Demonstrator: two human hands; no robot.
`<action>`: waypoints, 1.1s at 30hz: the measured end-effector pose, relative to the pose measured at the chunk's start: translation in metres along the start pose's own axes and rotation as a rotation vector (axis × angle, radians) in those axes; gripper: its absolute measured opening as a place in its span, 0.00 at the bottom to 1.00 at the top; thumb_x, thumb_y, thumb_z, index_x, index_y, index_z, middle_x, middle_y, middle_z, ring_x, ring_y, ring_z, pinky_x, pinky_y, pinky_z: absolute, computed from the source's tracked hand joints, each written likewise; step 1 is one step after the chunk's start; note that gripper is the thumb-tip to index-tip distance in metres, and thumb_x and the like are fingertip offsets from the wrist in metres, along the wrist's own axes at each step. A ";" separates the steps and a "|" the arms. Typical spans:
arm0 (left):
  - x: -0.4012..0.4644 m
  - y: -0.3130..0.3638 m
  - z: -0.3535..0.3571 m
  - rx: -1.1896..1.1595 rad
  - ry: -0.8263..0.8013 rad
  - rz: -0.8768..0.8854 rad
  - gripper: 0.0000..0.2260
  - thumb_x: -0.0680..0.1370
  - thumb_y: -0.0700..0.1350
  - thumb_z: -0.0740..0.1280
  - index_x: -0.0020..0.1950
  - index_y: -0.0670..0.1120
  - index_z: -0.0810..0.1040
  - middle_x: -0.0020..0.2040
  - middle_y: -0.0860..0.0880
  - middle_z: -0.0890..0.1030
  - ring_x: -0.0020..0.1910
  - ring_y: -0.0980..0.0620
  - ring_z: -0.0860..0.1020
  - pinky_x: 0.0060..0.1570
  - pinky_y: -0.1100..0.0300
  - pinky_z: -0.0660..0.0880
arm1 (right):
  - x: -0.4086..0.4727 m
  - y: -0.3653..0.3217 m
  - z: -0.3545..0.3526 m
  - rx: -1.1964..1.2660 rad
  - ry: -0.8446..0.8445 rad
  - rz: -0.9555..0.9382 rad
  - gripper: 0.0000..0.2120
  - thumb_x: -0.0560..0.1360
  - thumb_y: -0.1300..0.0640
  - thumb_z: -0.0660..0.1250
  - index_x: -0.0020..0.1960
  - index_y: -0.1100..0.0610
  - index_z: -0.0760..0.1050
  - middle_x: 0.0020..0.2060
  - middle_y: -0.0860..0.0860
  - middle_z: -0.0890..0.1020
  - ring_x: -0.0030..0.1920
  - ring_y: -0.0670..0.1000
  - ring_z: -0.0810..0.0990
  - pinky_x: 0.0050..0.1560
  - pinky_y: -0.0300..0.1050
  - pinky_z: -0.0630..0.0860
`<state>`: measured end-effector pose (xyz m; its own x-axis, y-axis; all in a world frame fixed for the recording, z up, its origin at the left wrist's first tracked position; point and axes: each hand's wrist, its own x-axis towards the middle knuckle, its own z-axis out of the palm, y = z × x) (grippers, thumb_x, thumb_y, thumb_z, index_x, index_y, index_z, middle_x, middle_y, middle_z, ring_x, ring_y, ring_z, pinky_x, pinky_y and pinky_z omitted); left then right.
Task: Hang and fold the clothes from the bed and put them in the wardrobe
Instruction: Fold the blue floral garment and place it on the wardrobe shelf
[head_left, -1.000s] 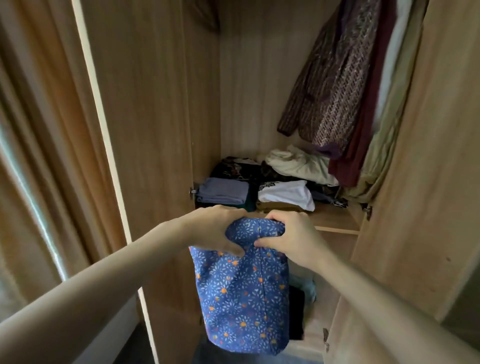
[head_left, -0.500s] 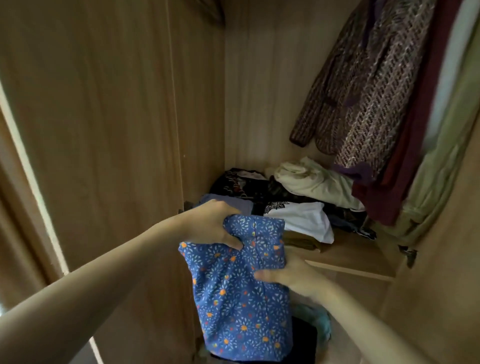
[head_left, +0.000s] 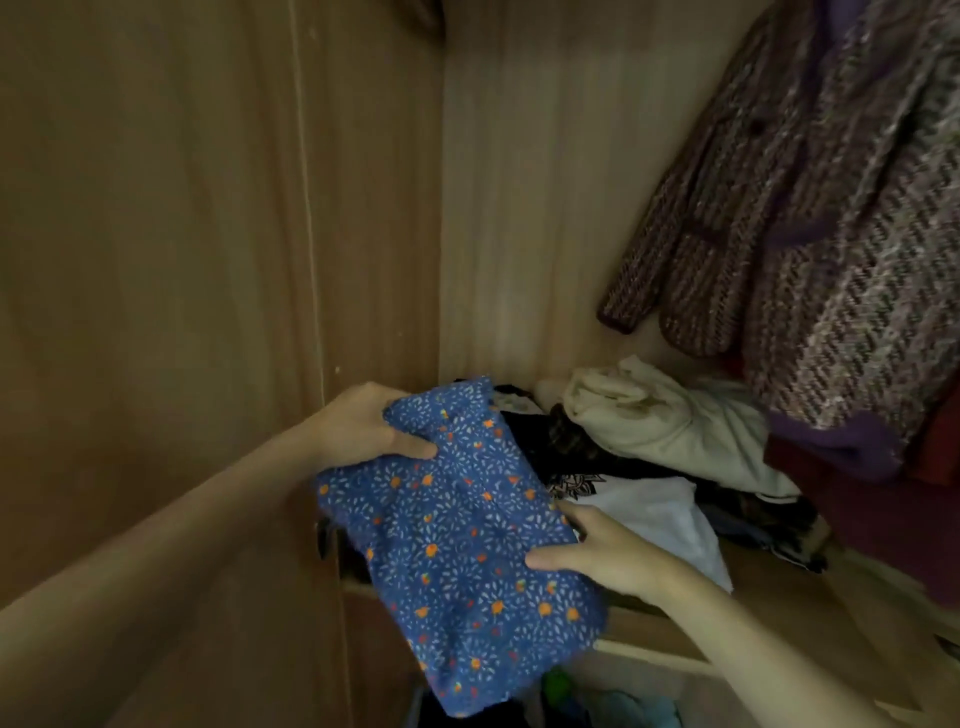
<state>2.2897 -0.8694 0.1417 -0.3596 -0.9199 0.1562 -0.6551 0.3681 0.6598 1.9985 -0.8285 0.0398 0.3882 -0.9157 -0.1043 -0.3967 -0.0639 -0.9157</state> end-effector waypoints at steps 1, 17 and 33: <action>0.010 -0.009 0.001 -0.059 0.010 -0.022 0.12 0.68 0.50 0.78 0.50 0.53 0.84 0.45 0.58 0.85 0.44 0.62 0.82 0.48 0.60 0.76 | 0.010 -0.001 -0.007 -0.015 -0.004 0.000 0.31 0.65 0.43 0.78 0.65 0.48 0.74 0.59 0.44 0.81 0.58 0.47 0.80 0.64 0.54 0.73; 0.128 -0.082 0.022 -0.374 0.126 -0.239 0.11 0.70 0.48 0.77 0.49 0.48 0.83 0.47 0.52 0.84 0.45 0.53 0.83 0.42 0.61 0.76 | 0.137 -0.002 -0.095 -0.289 0.180 -0.101 0.05 0.79 0.51 0.65 0.54 0.48 0.77 0.48 0.44 0.83 0.46 0.40 0.81 0.48 0.38 0.75; 0.179 -0.197 0.092 0.653 0.204 -0.359 0.21 0.77 0.52 0.69 0.64 0.45 0.66 0.60 0.43 0.74 0.50 0.42 0.78 0.41 0.51 0.74 | 0.299 0.062 -0.079 -0.586 0.081 0.062 0.17 0.72 0.43 0.72 0.50 0.55 0.77 0.46 0.50 0.79 0.48 0.50 0.78 0.46 0.44 0.74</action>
<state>2.2934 -1.0941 -0.0285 0.0367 -0.9813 0.1890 -0.9904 -0.0104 0.1382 2.0237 -1.1380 -0.0176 0.2940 -0.9506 -0.0994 -0.8184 -0.1966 -0.5399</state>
